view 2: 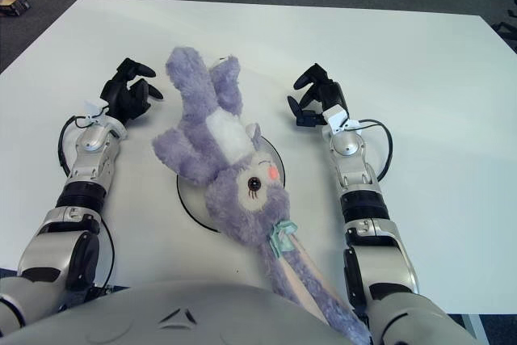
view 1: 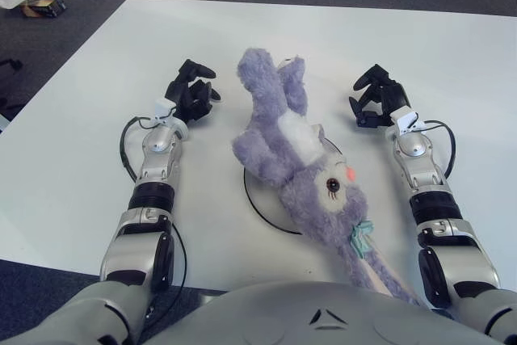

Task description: Put the doll into the plate.

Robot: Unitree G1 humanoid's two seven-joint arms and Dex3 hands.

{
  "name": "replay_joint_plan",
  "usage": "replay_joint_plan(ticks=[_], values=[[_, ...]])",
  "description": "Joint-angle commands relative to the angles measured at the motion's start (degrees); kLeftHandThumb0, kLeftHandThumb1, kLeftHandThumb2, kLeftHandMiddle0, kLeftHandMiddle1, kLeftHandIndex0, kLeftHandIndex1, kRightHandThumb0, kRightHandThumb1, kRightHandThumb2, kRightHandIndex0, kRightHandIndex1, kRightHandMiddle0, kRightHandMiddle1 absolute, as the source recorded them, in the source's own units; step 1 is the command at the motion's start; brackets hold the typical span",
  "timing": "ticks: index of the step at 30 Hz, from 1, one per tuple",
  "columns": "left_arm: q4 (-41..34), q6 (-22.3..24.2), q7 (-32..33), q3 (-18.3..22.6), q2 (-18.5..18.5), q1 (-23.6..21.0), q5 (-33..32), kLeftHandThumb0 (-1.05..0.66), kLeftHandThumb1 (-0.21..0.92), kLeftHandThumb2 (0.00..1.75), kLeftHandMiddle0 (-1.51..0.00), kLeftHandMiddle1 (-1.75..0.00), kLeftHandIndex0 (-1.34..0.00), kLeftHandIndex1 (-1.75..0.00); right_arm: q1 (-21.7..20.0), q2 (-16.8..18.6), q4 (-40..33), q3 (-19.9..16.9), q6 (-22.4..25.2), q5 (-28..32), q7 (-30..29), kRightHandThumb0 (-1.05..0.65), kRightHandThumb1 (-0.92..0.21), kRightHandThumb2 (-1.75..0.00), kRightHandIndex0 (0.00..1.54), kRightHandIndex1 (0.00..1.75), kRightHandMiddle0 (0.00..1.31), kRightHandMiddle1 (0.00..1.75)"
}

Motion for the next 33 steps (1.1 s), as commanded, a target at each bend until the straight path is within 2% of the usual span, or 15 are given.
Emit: replay_joint_plan(ticks=[1,6,11,21,33], values=[[0.1,0.7,-0.4,0.5,-0.4,1.8,-1.3,-0.40,0.59,0.97,-0.74,-1.75,-0.41,-1.75,-0.8,0.1,5.6,-1.0,-4.4,-0.5,-2.8,-0.01,-0.54,-0.97,0.54,1.48,0.31,1.75],[-0.3,0.2,-0.2,0.4,-0.7,3.0,-1.6,-0.41,0.55,1.02,-0.79,-1.75,-0.43,-1.75,-1.6,-0.4,8.8,-1.2,-7.5,-0.7,-4.5,-0.01,-0.53,-0.98,0.56,1.46,0.33,1.75],[-3.1,1.0,0.6,-0.2,-1.5,4.7,-1.6,-0.42,0.51,1.07,-0.86,-1.75,-0.46,-1.75,-2.3,0.3,10.6,-2.8,-7.5,2.2,-3.9,-0.01,-0.50,-1.02,0.57,1.47,0.35,1.75],[-8.1,4.3,2.0,-0.5,-2.9,6.8,-1.3,-0.43,0.49,1.10,-0.95,-1.75,-0.47,-1.75,-1.8,3.4,8.5,-6.6,-1.6,11.9,2.6,-0.01,-0.45,-1.09,0.57,1.50,0.39,1.75],[-8.2,4.8,3.8,-1.1,-3.1,6.9,-0.4,-0.43,0.47,1.12,-0.95,-1.75,-0.49,-1.75,-2.1,4.0,6.6,-7.8,4.9,15.0,5.9,-0.01,-0.31,-1.29,0.65,1.60,0.43,1.75]])
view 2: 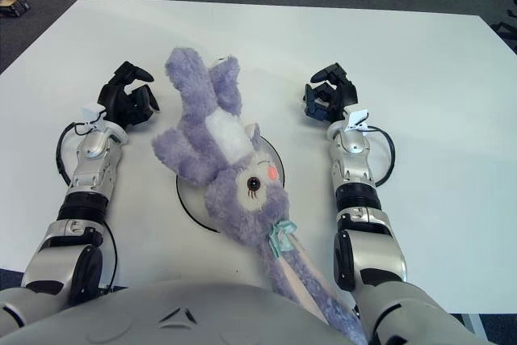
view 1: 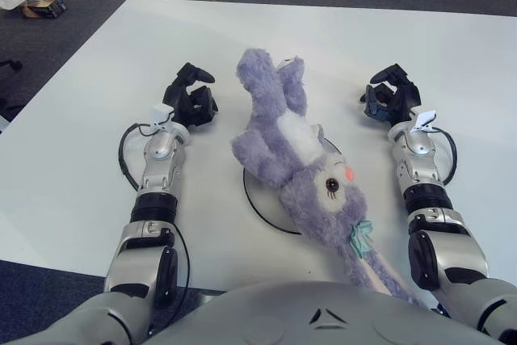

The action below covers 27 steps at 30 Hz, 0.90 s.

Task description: Put the doll into the plate.

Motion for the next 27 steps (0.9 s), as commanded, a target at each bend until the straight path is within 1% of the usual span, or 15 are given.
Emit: replay_joint_plan(ticks=[1,11,17,22,27], values=[[0.9,0.5,0.8,-0.4,-0.9,2.1,0.6,-0.43,0.47,1.12,-0.94,-1.75,-0.49,-1.75,1.2,0.8,0.1,-0.8,2.5,1.4,0.6,-0.01,-0.30,-1.30,0.66,1.61,0.44,1.75],[0.5,0.9,0.5,-0.7,-1.0,2.2,0.3,-0.43,0.48,1.11,-0.92,-1.75,-0.48,-1.75,1.3,0.9,-1.1,-1.3,6.0,2.4,1.9,-0.01,-0.27,-1.36,0.67,1.66,0.43,1.75],[0.0,1.2,0.1,-1.0,-1.2,2.6,0.1,-0.43,0.49,1.10,-0.91,-1.75,-0.47,-1.75,1.7,0.7,-2.1,-1.3,6.9,2.4,2.7,-0.01,-0.27,-1.37,0.66,1.70,0.42,1.75],[-1.0,3.2,0.3,-1.1,-1.4,2.7,-0.2,-0.43,0.50,1.09,-0.91,-1.75,-0.47,-1.75,2.0,0.2,-3.0,-1.1,7.6,1.8,2.9,-0.01,-0.26,-1.39,0.66,1.72,0.42,1.75],[-1.1,2.8,0.0,-1.3,-1.4,3.0,-0.1,-0.42,0.52,1.07,-0.91,-1.75,-0.45,-1.75,2.2,-0.2,-3.0,-0.8,7.1,0.8,3.0,-0.01,-0.26,-1.40,0.66,1.74,0.42,1.75]])
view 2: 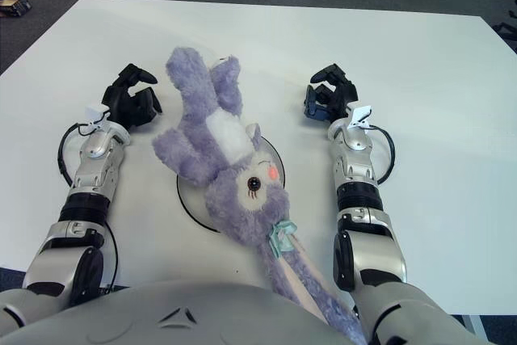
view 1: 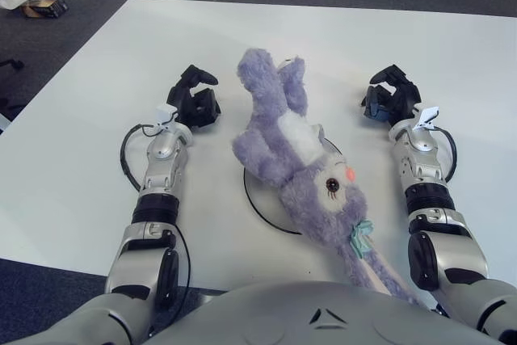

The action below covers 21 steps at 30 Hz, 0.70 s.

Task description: Put the doll into the plate.

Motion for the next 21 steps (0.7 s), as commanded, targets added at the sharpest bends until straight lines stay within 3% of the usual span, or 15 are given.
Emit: replay_joint_plan(ticks=[1,21], values=[[0.4,0.2,-0.1,-0.4,-1.0,2.5,0.0,-0.42,0.52,1.06,-0.91,-1.75,-0.45,-1.75,1.9,-0.2,0.4,0.3,0.9,-0.6,0.3,-0.01,-0.26,-1.40,0.66,1.74,0.42,1.75],[-2.1,2.8,-1.1,-1.2,-0.6,4.6,0.0,-0.41,0.55,1.02,-0.91,-1.75,-0.43,-1.75,2.9,-1.0,0.9,0.4,-0.7,-2.2,0.3,-0.01,-0.17,-1.49,0.72,1.75,0.50,1.71]])
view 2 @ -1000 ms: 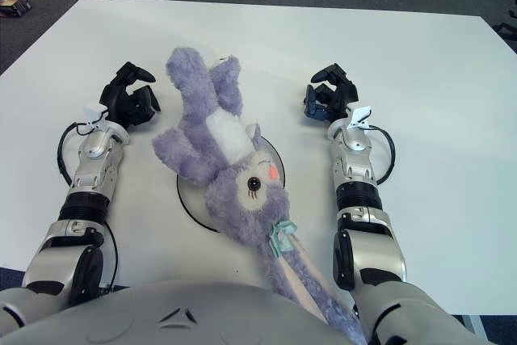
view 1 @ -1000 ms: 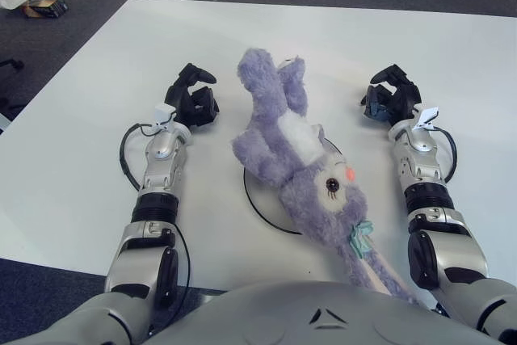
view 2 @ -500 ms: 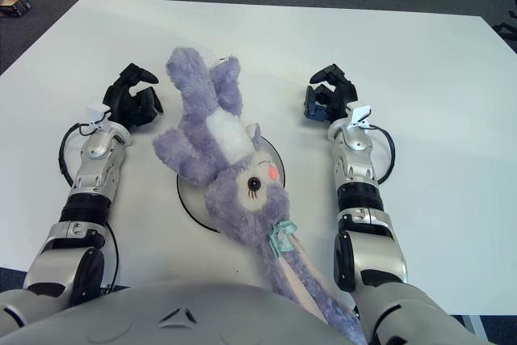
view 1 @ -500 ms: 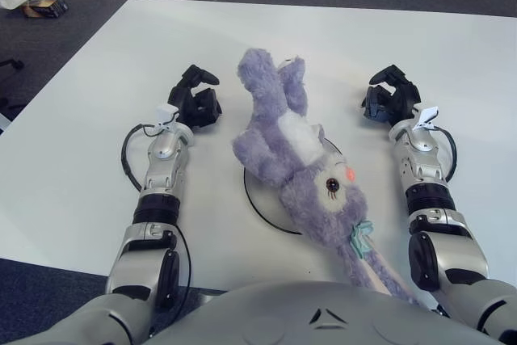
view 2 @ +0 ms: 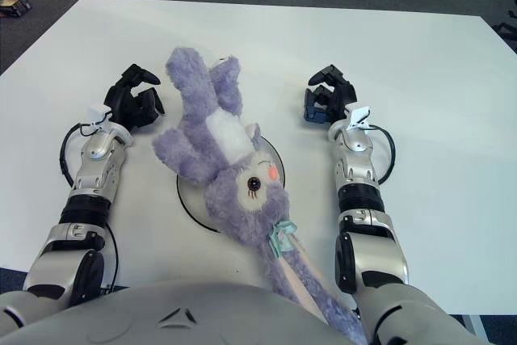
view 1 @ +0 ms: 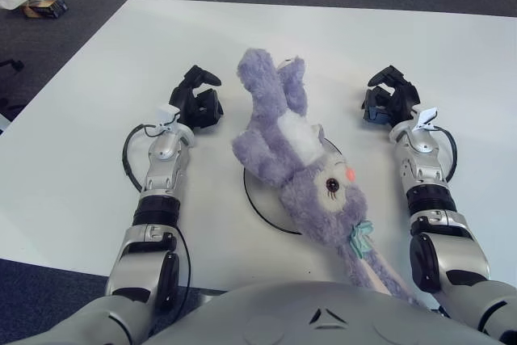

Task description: Put the doll into the plate.

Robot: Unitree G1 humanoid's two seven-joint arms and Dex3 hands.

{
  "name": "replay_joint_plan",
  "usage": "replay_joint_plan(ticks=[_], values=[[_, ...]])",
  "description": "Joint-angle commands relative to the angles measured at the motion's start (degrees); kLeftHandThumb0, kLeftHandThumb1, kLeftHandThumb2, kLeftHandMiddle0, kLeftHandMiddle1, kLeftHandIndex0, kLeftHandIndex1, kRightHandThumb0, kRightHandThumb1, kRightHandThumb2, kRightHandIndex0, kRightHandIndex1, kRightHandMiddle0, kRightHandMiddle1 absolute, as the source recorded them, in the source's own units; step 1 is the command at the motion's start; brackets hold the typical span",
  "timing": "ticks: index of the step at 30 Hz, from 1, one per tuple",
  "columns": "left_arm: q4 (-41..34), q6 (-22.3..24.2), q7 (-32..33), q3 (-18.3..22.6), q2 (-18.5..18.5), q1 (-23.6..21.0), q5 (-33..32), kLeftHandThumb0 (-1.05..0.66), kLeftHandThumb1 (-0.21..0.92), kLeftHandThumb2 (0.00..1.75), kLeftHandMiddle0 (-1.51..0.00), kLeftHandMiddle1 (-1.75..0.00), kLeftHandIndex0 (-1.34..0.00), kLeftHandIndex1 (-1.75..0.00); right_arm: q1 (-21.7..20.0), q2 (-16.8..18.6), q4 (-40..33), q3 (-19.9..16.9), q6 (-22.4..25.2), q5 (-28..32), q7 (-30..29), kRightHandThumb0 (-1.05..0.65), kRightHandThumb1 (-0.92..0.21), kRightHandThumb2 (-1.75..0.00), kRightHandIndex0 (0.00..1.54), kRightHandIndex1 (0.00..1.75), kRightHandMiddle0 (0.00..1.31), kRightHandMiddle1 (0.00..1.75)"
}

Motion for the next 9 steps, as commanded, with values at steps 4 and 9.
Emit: replay_joint_plan(ticks=[4,9], values=[[-1.1,2.7,-0.1,-0.5,-0.6,4.4,0.1,-0.41,0.56,1.01,-0.89,-1.75,-0.43,-1.75,2.7,-0.4,0.7,0.0,0.7,-0.2,0.4,-0.01,-0.16,-1.51,0.73,1.75,0.51,1.72],[-3.5,4.1,0.1,-0.7,-0.6,6.1,0.1,-0.41,0.54,1.03,-0.90,-1.75,-0.43,-1.75,3.8,-0.2,-0.9,0.0,1.6,0.2,0.6,-0.01,-0.15,-1.52,0.74,1.75,0.51,1.73]])
